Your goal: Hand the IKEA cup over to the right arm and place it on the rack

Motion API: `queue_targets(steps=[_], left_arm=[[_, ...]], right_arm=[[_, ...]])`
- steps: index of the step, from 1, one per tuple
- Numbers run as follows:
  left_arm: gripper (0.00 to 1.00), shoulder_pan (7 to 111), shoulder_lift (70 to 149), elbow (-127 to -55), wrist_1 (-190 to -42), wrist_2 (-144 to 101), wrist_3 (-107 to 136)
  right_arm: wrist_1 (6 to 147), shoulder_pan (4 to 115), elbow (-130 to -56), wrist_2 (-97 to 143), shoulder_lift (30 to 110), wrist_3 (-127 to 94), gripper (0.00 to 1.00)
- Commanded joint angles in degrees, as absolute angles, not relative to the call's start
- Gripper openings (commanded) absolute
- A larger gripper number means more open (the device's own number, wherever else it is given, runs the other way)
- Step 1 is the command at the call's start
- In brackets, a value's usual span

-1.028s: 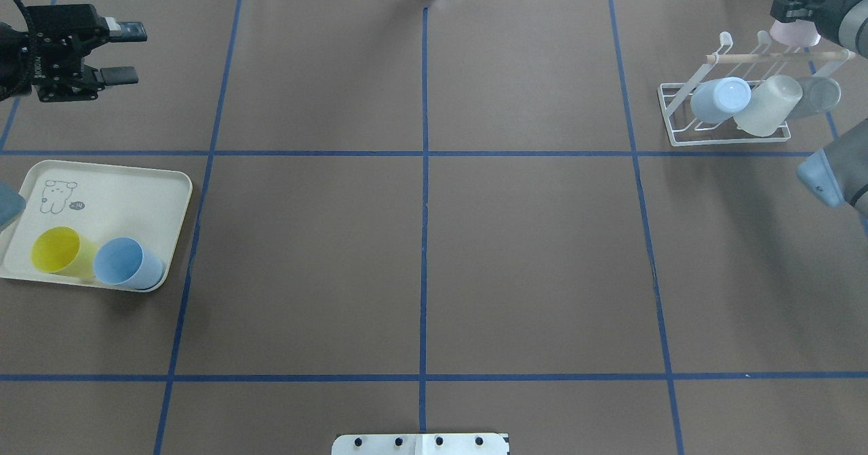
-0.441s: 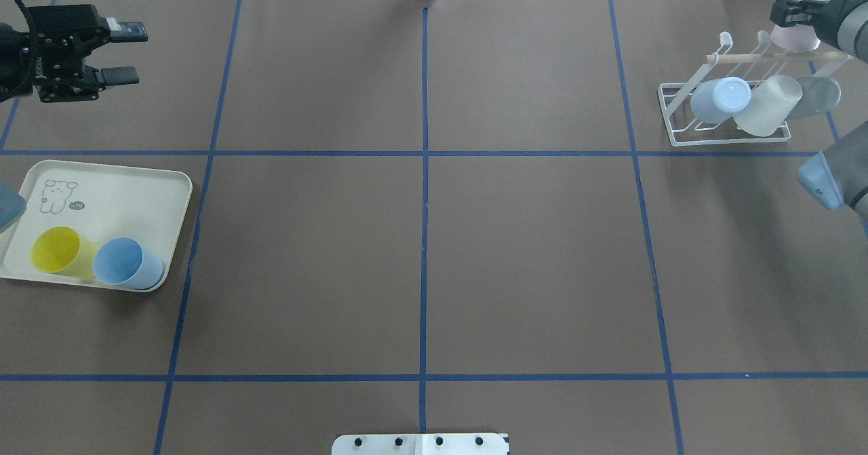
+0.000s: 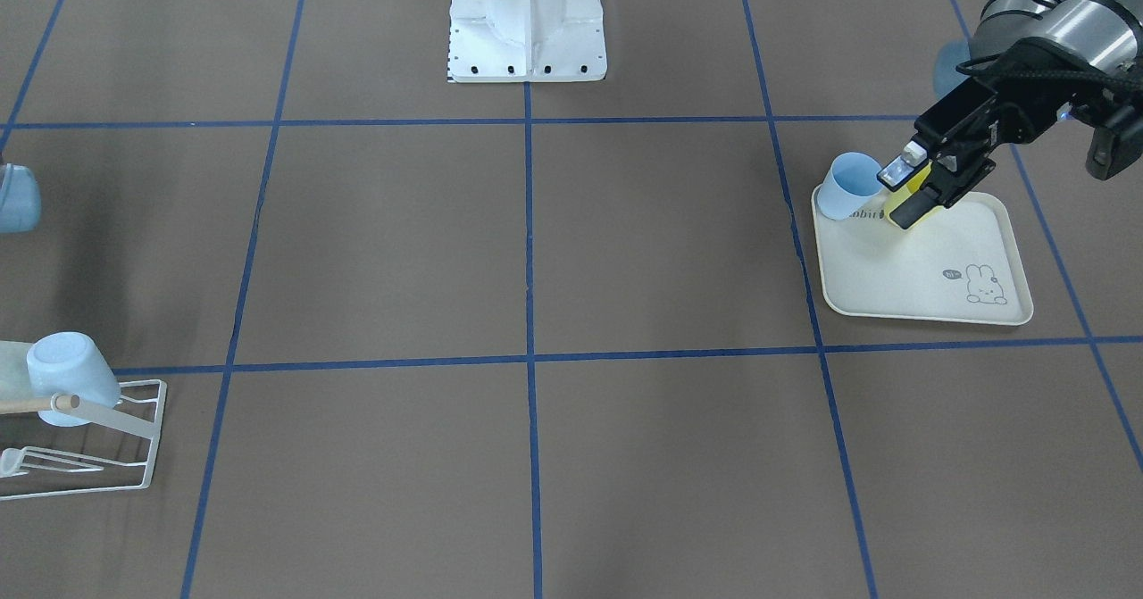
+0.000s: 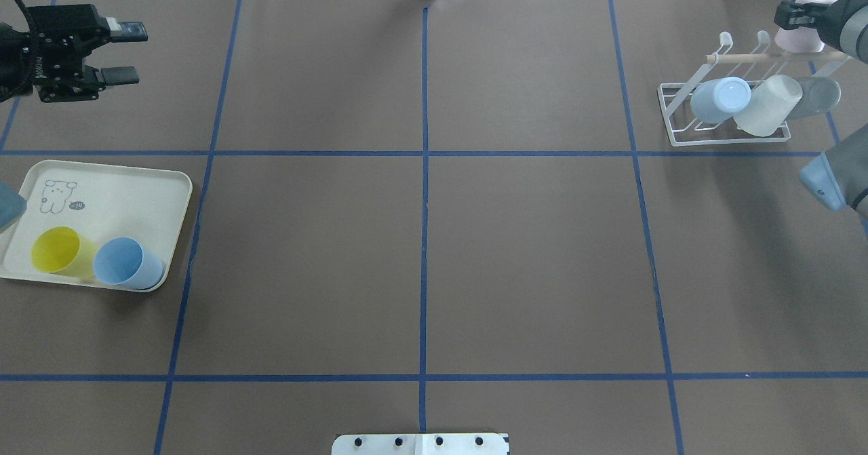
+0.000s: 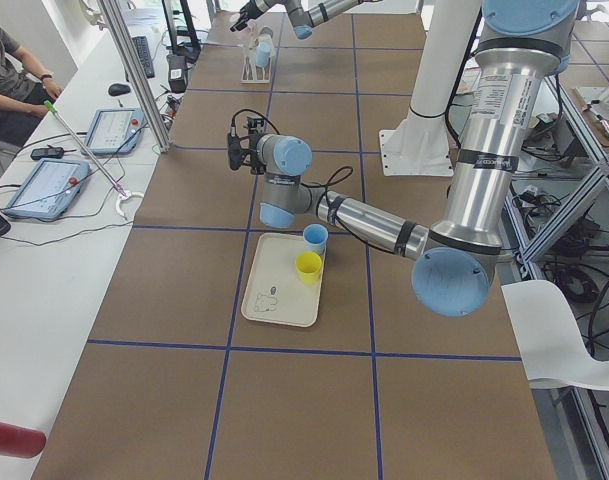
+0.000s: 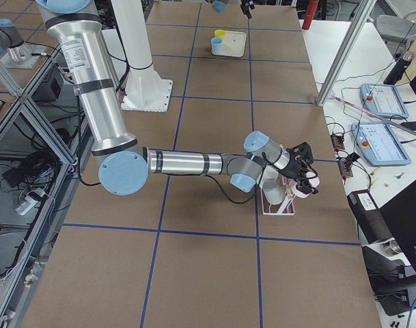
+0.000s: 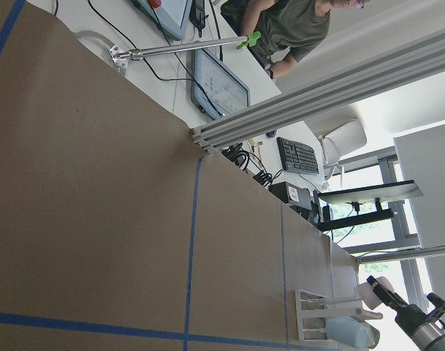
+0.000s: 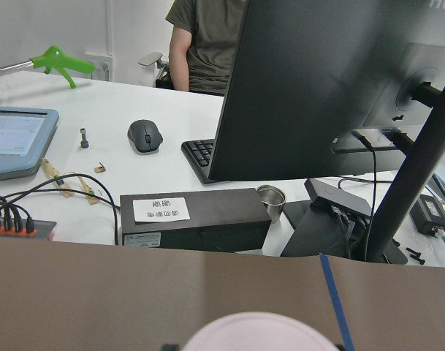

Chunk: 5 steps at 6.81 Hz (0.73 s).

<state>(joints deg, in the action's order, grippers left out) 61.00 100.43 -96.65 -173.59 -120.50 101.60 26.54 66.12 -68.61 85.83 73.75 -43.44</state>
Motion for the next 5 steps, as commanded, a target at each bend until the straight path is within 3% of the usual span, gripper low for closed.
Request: queue_targets(steps=[1,5], left_arm=[[1.0,61.1,100.4,-96.7,-173.6,-120.5,101.6],[1.0,61.1,100.5,-96.6,-173.6,-120.5,101.6]], right_arm=[[26.4,66.2,-68.0,84.3,73.8,-43.5,1.0],[26.4,68.0,-69.3,86.1,73.0,-43.9,1.0]])
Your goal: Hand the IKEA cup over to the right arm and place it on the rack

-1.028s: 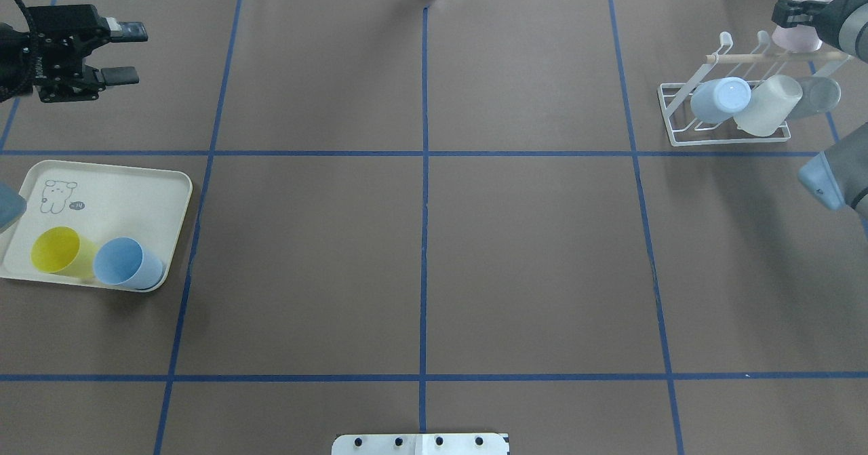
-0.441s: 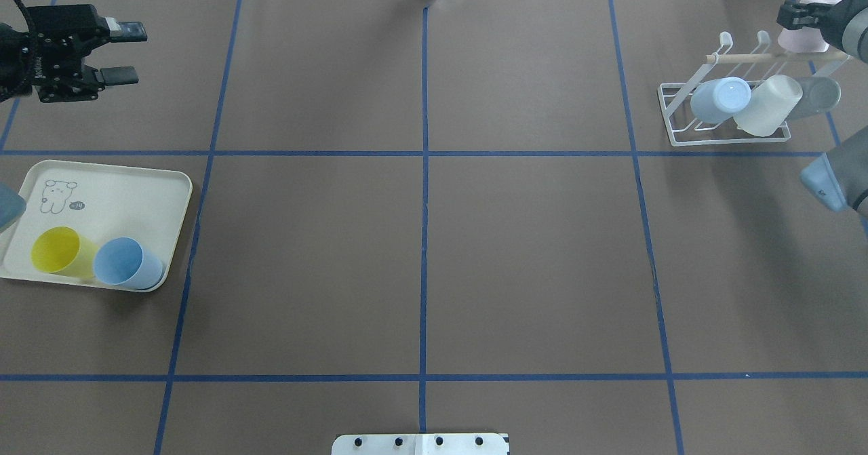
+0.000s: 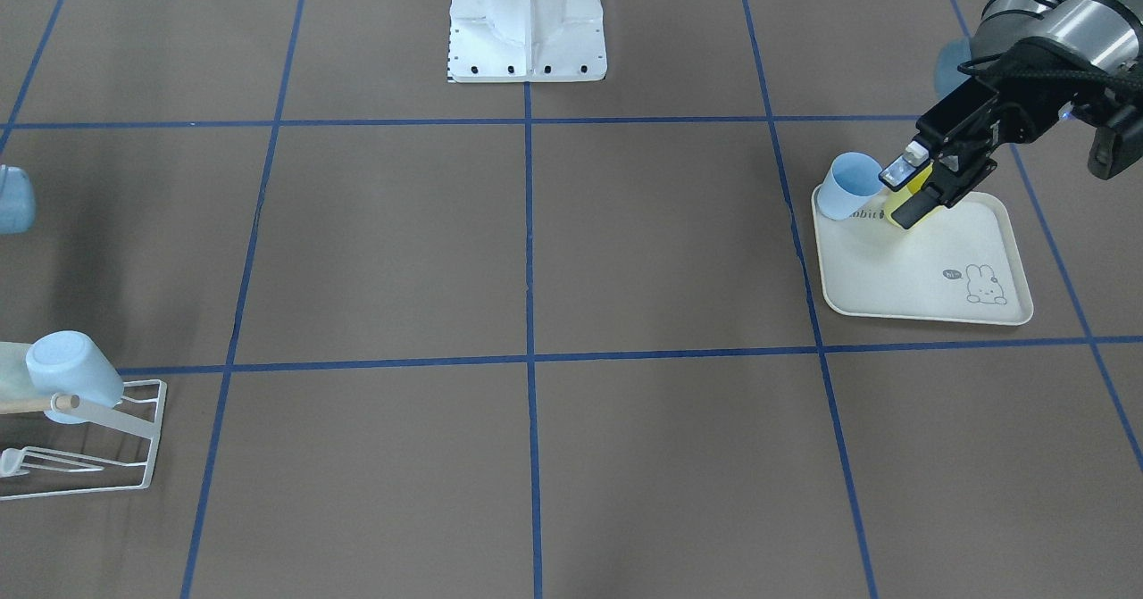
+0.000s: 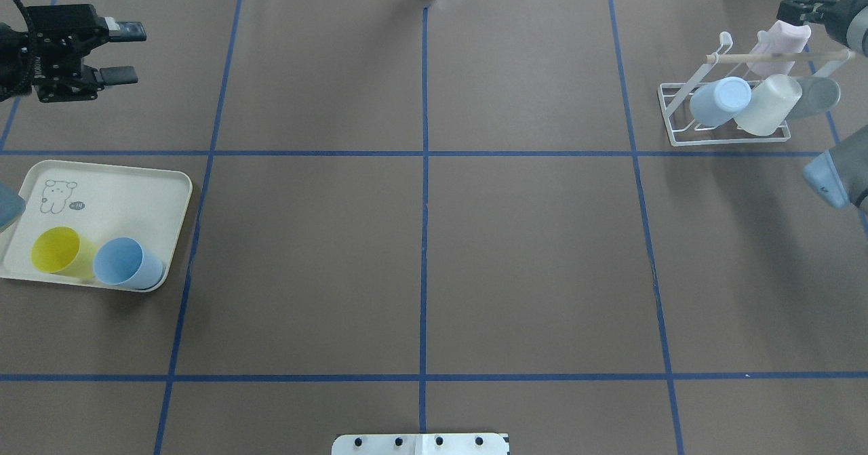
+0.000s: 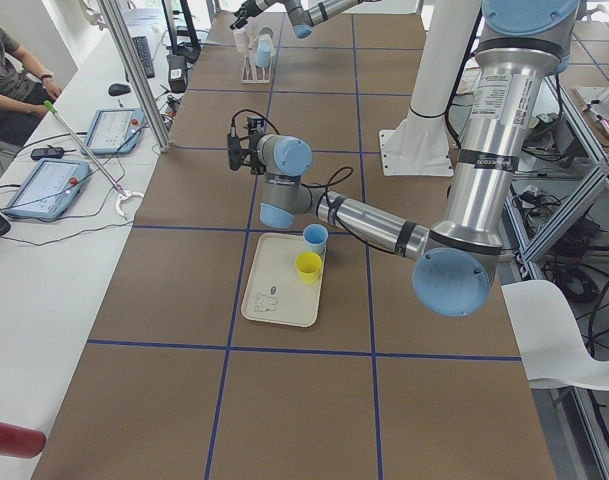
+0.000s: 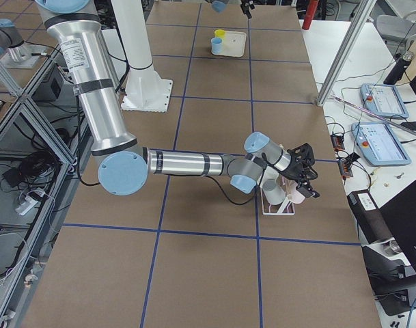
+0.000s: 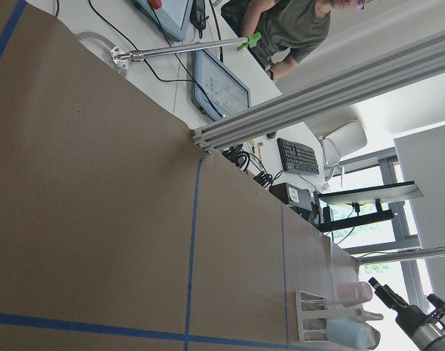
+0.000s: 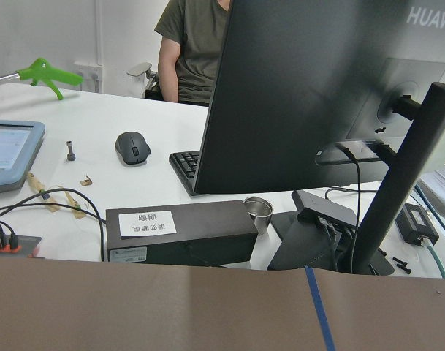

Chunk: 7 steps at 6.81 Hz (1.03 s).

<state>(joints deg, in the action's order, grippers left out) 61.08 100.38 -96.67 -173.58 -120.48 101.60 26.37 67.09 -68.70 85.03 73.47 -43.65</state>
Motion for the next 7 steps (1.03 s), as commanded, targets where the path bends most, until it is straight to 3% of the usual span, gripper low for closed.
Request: queue_targets(steps=[1,5,7], left_arm=[[1.0,62.4,100.5,-96.2,-173.1,-120.9,98.4],[1.0,66.4,92.4,-96.9,-157.1,-121.4,63.1],[1.0,66.4,84.0,-96.9,-156.8,-121.9,49.6]], right_arm=[[26.9,69.9,-72.0,91.4,72.9,-44.2,1.0],[27.0,72.2,-79.2,106.9,72.5,-60.8,1.0],[26.7,71.6,-83.0,111.1,71.7,-75.3,1.0]])
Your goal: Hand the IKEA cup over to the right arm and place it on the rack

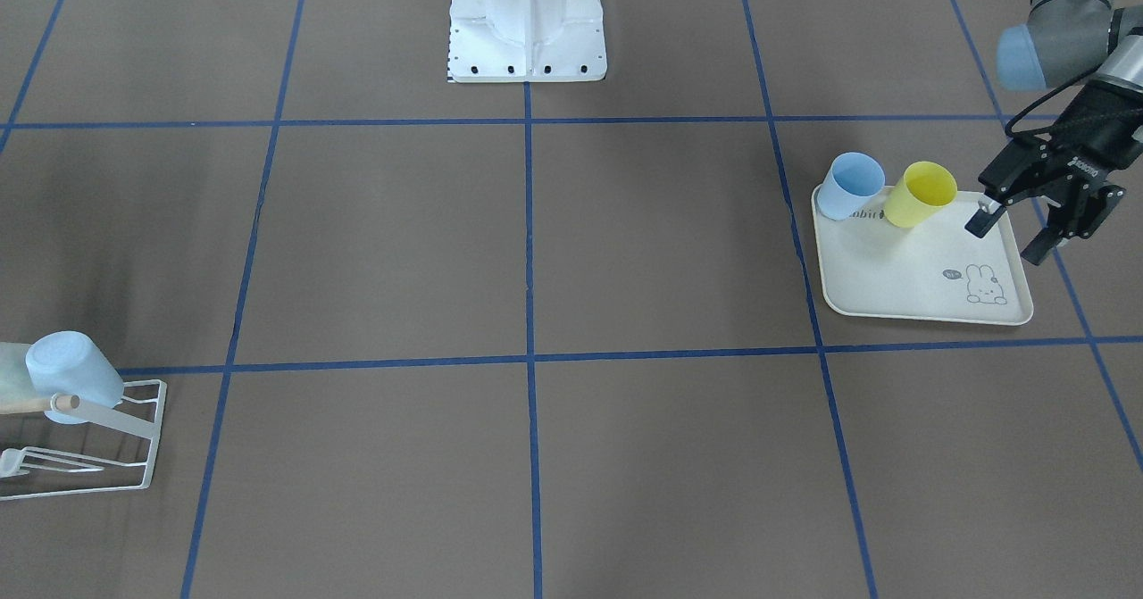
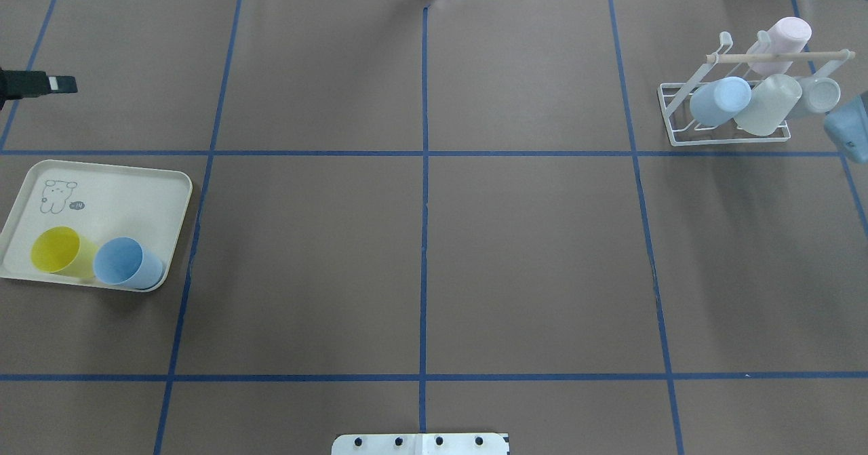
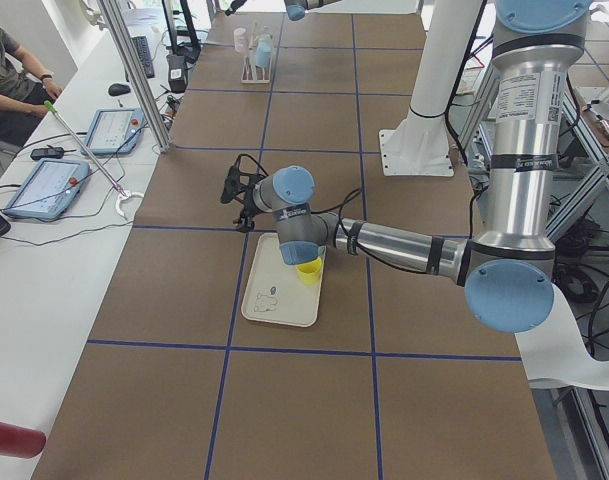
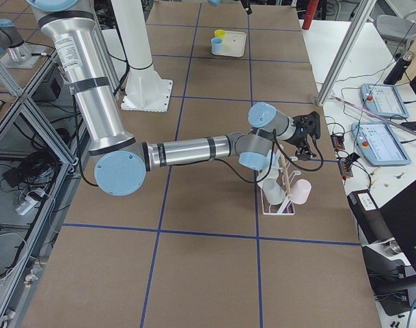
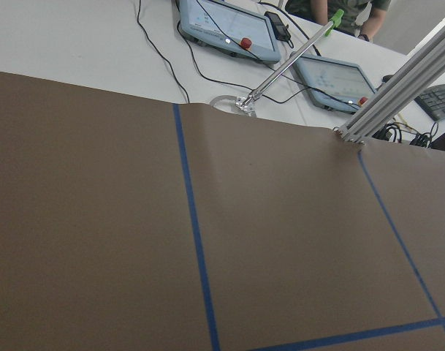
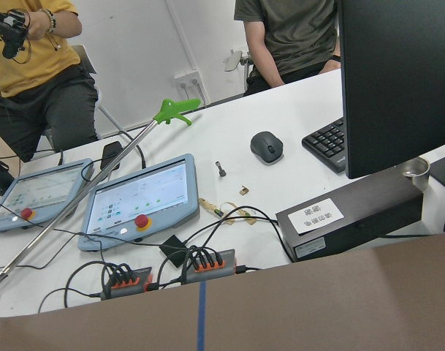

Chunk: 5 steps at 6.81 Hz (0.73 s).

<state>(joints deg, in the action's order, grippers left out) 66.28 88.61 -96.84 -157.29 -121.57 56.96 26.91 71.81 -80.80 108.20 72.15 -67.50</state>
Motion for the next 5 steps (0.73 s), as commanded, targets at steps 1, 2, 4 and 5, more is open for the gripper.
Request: queue_targets(steps=[1,2,4,5], left_arm=[[1.0,66.3,80.9,-97.0,-156.4,-121.8,45.5],[1.0,65.7,79.3,-97.4,-154.4,-121.7,41.3],[1.0,65.0,78.9,-97.6,-147.3,-121.6,33.6],[1.0,63.5,78.4,-97.6,-145.2,-121.6,31.1]], right_arm=[[26.5,71.4,-85.3,113.4,71.7,-81.2,1.0],[26.5,70.9,-87.7,114.6,71.7,-86.5,1.0],[26.3,69.3,-90.9,114.7,71.7,-93.1,1.0],[25.1,68.6,-91.1,114.5,71.9,-93.6,1.0]])
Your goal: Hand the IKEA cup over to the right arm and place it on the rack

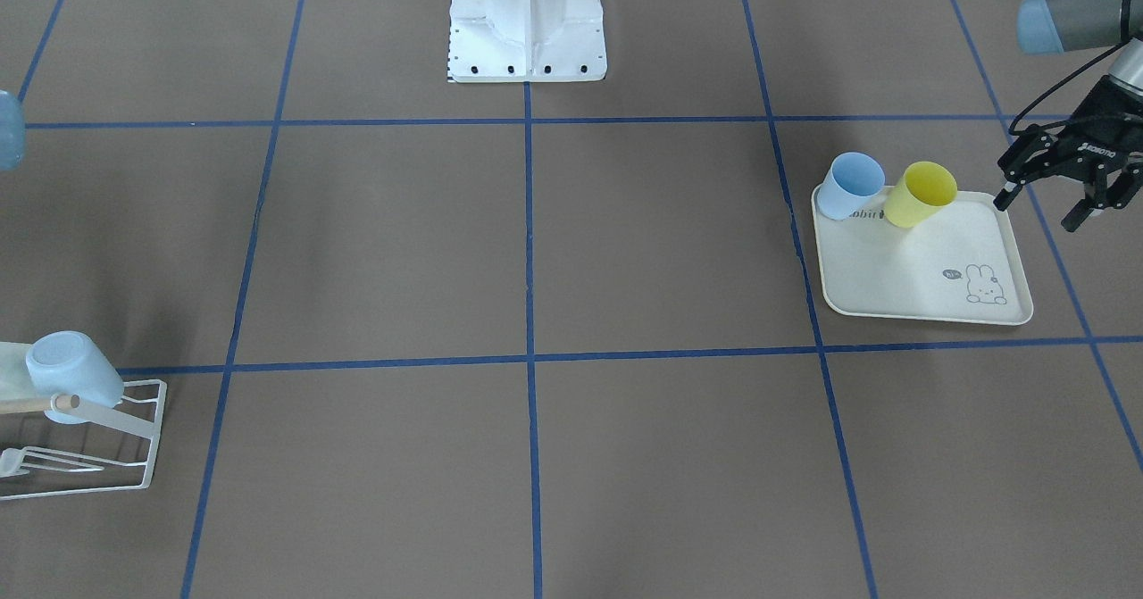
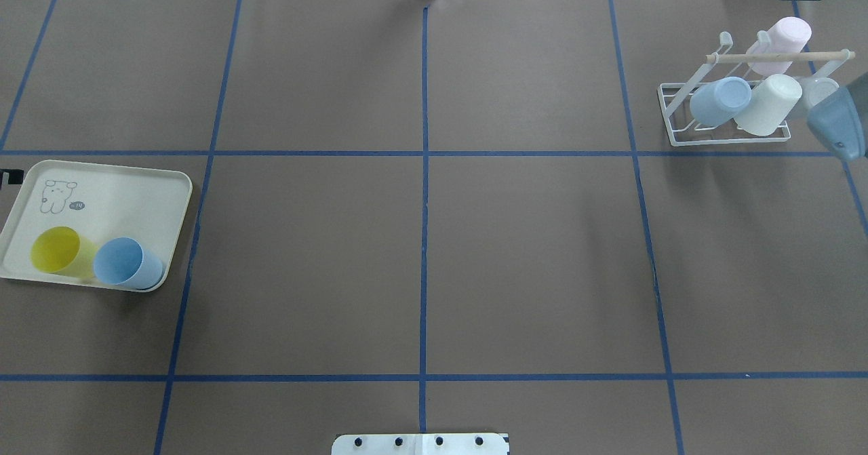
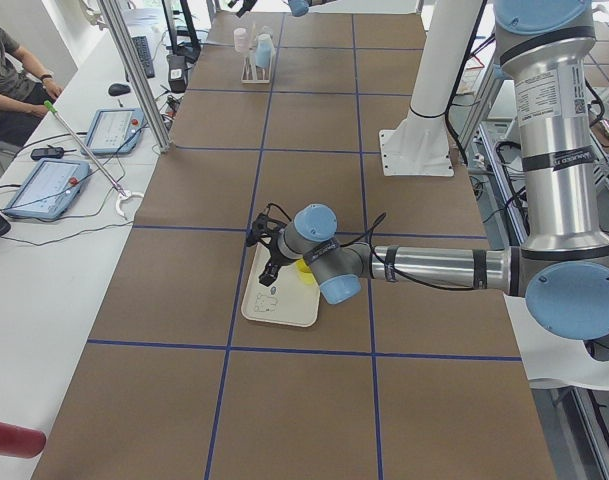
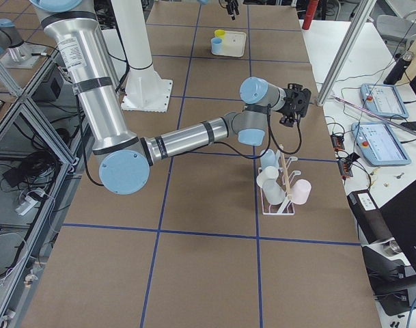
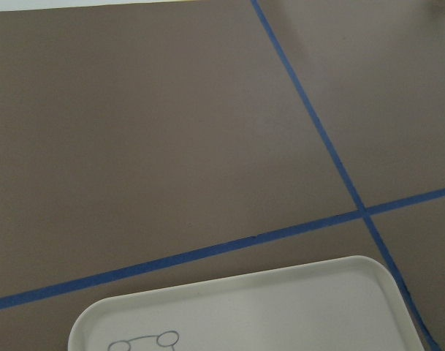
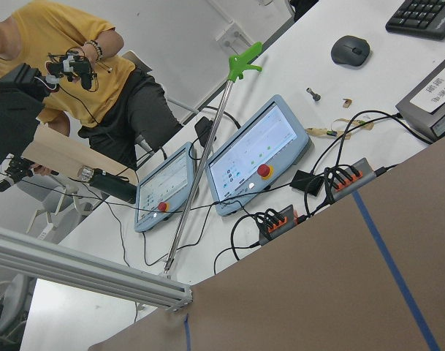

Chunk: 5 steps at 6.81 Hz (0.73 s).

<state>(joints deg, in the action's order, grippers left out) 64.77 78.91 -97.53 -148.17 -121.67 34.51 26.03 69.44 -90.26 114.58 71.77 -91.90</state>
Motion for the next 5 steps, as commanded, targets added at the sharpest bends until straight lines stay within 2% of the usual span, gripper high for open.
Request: queue_targets(steps=[1,5], left_arm=[[1.0,61.4,78.1,-97.6,-145.0,-121.6,30.8],[0.99,55.6,76.9,-98.3,-145.0,-121.6,30.8]], right_arm=[[25.0,68.4,-91.1,114.5,72.1,-93.6,1.0],[23.9,68.1,-91.1,114.6,72.5,-93.6,1.0]])
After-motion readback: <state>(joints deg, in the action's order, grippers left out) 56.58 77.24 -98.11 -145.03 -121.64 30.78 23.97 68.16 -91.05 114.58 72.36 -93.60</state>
